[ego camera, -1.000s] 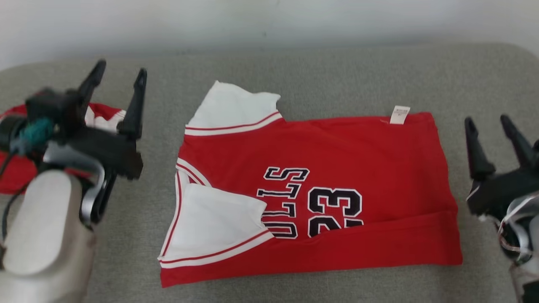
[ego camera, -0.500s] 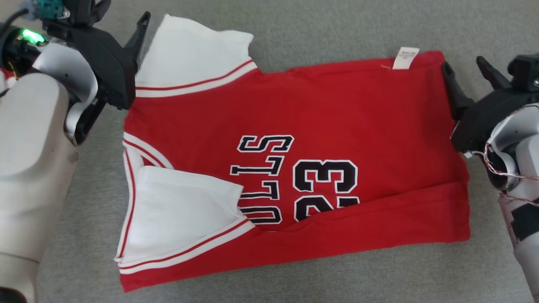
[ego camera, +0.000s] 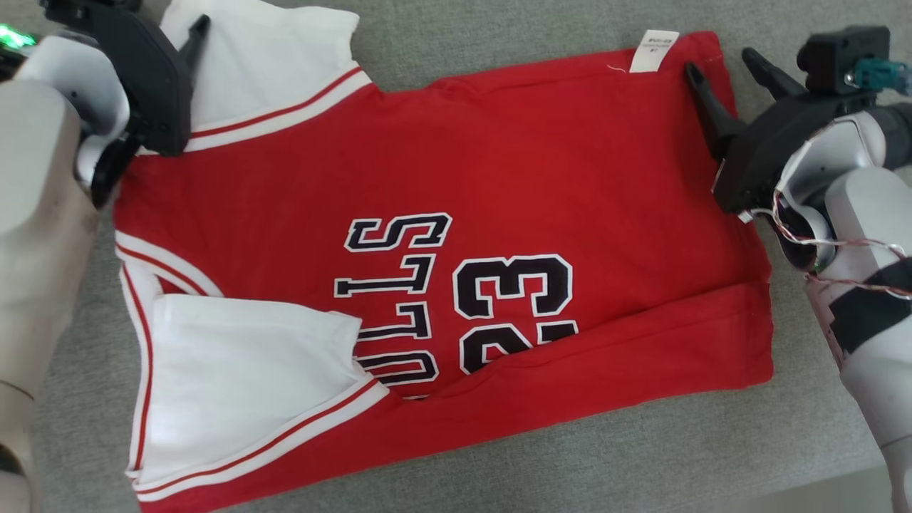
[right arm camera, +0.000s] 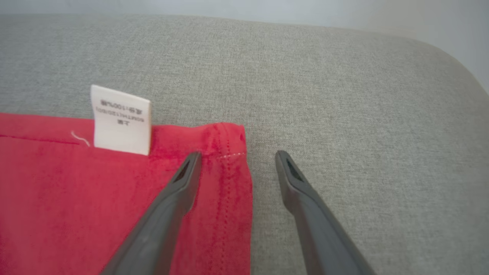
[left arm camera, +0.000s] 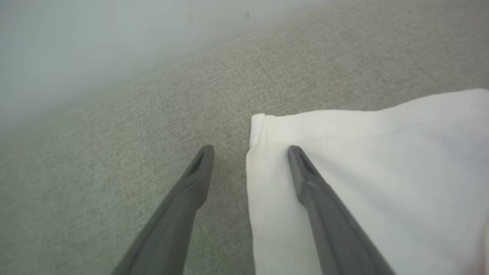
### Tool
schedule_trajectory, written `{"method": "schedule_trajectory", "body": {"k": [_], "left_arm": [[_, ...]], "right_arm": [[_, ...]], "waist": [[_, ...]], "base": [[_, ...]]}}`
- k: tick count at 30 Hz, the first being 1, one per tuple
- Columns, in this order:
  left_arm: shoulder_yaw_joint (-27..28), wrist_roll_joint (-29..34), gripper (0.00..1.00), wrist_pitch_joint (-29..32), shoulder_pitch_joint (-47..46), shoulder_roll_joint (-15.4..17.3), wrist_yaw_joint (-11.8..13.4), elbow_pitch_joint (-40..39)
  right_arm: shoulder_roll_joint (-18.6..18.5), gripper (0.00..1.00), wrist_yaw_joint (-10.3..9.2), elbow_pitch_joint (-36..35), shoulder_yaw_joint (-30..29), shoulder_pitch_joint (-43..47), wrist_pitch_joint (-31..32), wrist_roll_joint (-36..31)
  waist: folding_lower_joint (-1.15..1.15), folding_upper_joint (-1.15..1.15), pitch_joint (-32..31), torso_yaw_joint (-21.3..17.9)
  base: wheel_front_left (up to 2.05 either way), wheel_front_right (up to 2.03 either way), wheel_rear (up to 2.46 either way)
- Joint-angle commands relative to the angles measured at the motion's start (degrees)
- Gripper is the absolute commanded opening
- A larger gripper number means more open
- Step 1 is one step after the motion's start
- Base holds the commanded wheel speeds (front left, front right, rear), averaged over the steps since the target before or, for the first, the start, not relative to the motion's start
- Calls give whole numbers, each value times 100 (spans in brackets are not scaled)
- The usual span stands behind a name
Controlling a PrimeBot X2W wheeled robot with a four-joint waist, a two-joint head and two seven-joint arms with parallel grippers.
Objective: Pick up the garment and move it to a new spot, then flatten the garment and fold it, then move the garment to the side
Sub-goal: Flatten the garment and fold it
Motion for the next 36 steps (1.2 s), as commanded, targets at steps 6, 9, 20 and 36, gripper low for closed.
{"method": "schedule_trajectory", "body": {"k": [6, 9, 20, 36], "left_arm": [[-225, -269, 100, -84, -191, -81, 11, 365], [-301, -475, 25, -48, -198, -188, 9, 447], [-544, -1111, 0, -855, -117, -177, 11, 142], [-512, -2003, 0, -2153, 1316, 367, 60, -1577]], "right_arm": [[60, 100, -16, 243, 349, -287, -152, 278], [61, 22, -16, 336, 490, -340, -175, 462], [-254, 0, -16, 427, 781, -296, -750, 749], [-533, 0, -16, 361, 659, 715, -1837, 935]], "waist": [[-1, -2, 159, -132], [-1, -2, 176, -131], [-1, -2, -242, 113], [-1, -2, -1065, 596]], "base": [[0, 0, 0], [0, 0, 0], [0, 0, 0], [0, 0, 0]]}}
